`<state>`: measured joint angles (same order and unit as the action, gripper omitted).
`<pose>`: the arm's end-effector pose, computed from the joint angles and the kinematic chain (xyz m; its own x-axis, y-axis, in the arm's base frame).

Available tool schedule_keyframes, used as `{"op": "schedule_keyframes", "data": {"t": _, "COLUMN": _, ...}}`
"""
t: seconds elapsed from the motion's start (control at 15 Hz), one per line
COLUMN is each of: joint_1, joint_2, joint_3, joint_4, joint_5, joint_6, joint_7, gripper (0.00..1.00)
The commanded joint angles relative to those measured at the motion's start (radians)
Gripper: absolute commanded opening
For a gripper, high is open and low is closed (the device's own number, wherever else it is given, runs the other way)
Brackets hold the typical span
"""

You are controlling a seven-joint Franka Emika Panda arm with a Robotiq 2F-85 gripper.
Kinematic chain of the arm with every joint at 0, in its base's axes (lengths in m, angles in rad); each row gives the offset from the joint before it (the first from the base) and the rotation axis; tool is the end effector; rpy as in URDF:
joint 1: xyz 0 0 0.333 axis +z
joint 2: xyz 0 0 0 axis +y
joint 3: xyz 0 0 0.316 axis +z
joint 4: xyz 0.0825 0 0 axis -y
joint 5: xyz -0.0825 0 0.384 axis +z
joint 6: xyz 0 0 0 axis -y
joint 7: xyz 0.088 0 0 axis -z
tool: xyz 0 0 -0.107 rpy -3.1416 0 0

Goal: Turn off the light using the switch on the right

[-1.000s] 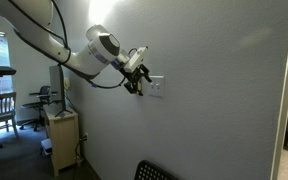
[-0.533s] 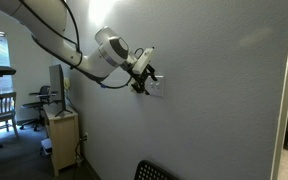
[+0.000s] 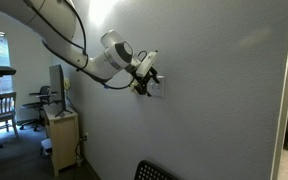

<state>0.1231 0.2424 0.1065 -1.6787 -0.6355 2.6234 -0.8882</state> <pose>0.6601 0.1611 0.5377 0.0657 0.9927 -0.1010 0.6858 0.0286 0.7272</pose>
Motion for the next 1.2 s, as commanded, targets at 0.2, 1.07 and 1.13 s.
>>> {"op": "schedule_keyframes", "data": {"t": 0.2, "joint_1": 0.003, "joint_2": 0.093, "joint_3": 0.021, "joint_4": 0.091, "joint_5": 0.157, "joint_6": -0.172, "joint_7": -0.118, "gripper": 1.00}}
{"op": "schedule_keyframes", "data": {"t": 1.07, "joint_1": 0.071, "joint_2": 0.012, "joint_3": 0.012, "joint_4": 0.068, "joint_5": 0.081, "joint_6": -0.369, "joint_7": -0.008, "gripper": 1.00}}
{"op": "schedule_keyframes", "data": {"t": 1.13, "joint_1": 0.077, "joint_2": 0.003, "joint_3": 0.015, "joint_4": 0.054, "joint_5": 0.080, "joint_6": -0.383, "joint_7": 0.009, "gripper": 1.00}}
